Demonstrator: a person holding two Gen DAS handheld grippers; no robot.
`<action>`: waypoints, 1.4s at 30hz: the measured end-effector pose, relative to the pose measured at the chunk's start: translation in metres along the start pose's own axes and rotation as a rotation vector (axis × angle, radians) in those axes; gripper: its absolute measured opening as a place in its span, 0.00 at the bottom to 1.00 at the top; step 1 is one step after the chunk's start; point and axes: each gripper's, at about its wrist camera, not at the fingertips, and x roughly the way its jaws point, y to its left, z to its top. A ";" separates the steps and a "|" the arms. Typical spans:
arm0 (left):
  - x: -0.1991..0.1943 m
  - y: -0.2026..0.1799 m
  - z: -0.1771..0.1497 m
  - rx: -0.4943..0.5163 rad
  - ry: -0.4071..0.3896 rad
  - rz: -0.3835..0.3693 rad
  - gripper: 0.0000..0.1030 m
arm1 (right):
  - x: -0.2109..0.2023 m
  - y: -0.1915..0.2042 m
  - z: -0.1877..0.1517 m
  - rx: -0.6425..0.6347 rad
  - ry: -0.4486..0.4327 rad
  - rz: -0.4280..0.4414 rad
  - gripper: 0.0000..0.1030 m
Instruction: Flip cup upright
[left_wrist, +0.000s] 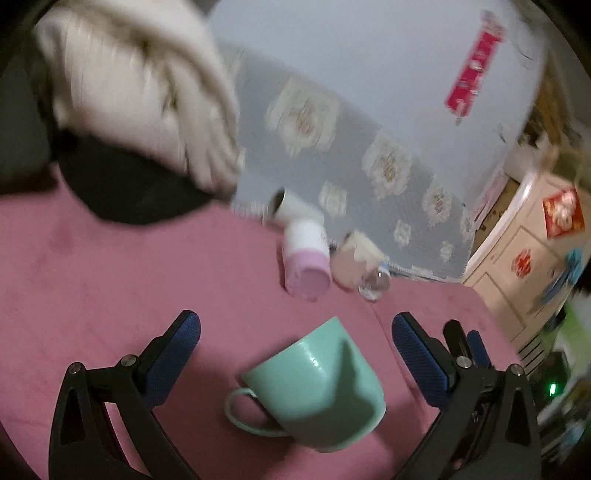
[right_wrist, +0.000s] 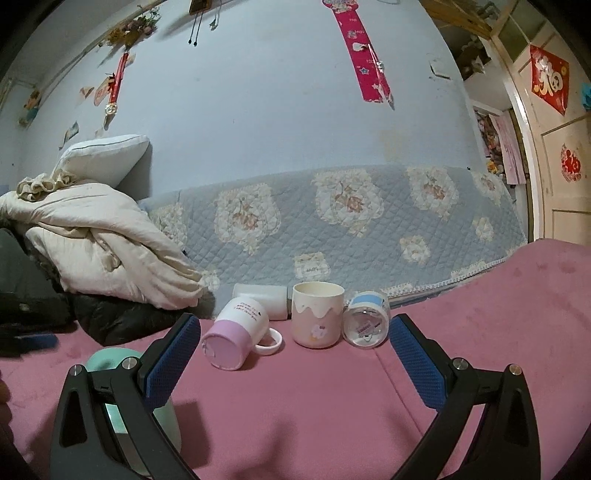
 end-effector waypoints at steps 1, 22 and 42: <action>0.007 0.002 -0.001 -0.026 0.032 -0.008 1.00 | 0.000 0.000 0.000 -0.001 0.000 0.000 1.00; 0.039 0.003 -0.015 -0.029 0.126 -0.039 0.93 | -0.001 0.001 0.000 0.012 0.014 0.000 1.00; 0.010 -0.012 -0.013 0.270 -0.139 0.285 1.00 | 0.004 -0.002 0.002 0.028 0.023 0.010 1.00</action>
